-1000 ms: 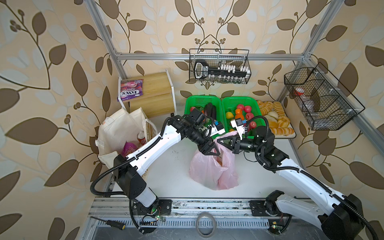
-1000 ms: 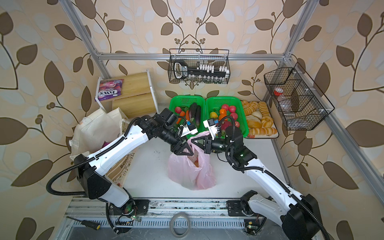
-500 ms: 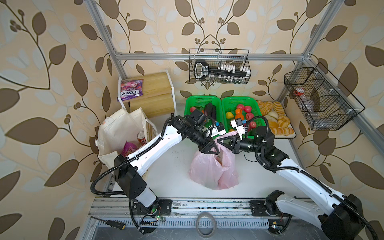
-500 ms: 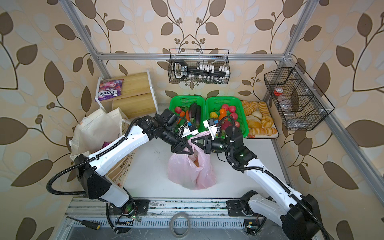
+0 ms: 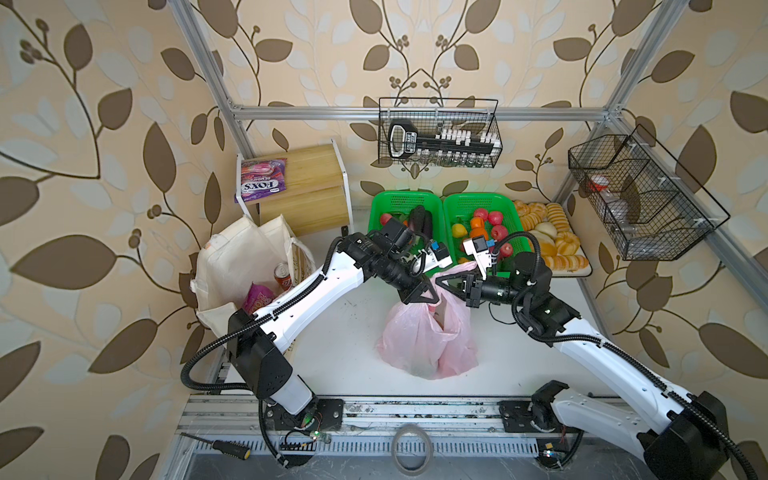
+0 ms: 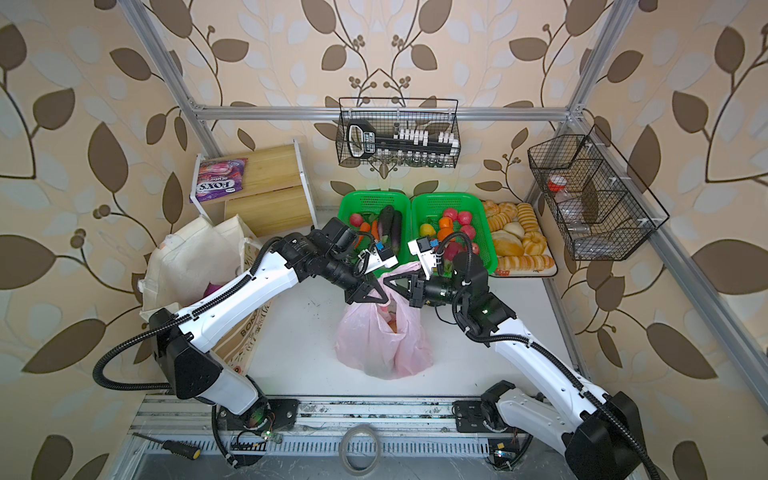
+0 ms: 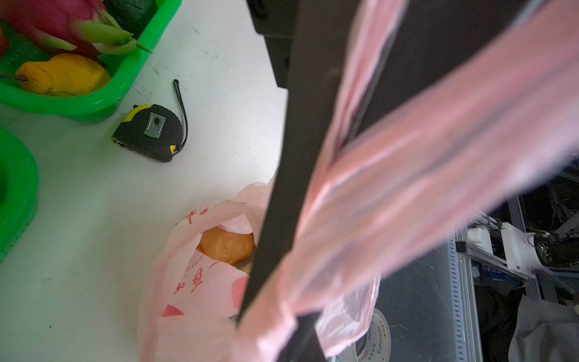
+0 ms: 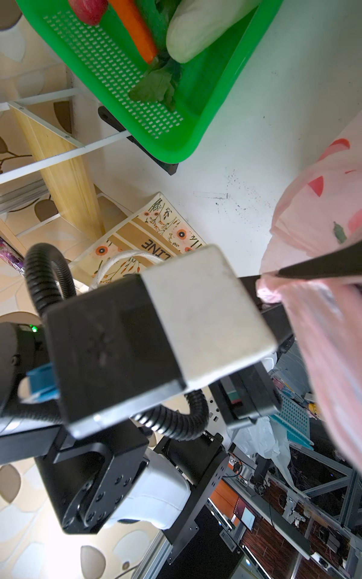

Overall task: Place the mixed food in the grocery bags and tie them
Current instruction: 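Pull the pink handles apart with both grippers to tighten the knot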

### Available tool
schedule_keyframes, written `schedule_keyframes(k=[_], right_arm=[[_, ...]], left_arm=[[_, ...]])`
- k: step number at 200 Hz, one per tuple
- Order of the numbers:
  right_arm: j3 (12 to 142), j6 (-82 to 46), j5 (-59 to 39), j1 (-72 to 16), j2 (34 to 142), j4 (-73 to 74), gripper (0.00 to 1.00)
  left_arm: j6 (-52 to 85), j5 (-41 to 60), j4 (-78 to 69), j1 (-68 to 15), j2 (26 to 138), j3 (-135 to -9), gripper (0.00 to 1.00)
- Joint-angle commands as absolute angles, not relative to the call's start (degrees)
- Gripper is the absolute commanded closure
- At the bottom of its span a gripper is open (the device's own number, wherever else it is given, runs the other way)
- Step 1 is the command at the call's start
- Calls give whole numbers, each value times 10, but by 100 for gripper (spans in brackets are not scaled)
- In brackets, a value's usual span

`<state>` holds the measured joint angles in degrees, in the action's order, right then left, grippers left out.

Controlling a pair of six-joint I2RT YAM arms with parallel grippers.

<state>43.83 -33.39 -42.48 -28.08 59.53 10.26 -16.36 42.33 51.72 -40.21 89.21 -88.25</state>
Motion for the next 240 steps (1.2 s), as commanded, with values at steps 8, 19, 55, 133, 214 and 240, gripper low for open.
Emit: schedule_keyframes(k=[8,19,55,133,214,240], right_arm=[[441,-303,-438,-273,579,90,76],[440,-280,-448,-266,576,68,64],[441,-221,-479,-250,571,13,41],[403,-222,-498,-251,552,-13,88],[377,-277,-495,-331,512,45,99],[380,-269,-470,-373,517,48,97]], left_arm=[[-143,412,459,-410,848,-861,100],[-143,407,454,-411,842,-858,100],[-141,389,447,-410,833,-851,100],[-95,276,360,-410,784,-808,100],[-57,300,188,-410,743,-733,100],[-44,311,107,-410,725,-700,100]])
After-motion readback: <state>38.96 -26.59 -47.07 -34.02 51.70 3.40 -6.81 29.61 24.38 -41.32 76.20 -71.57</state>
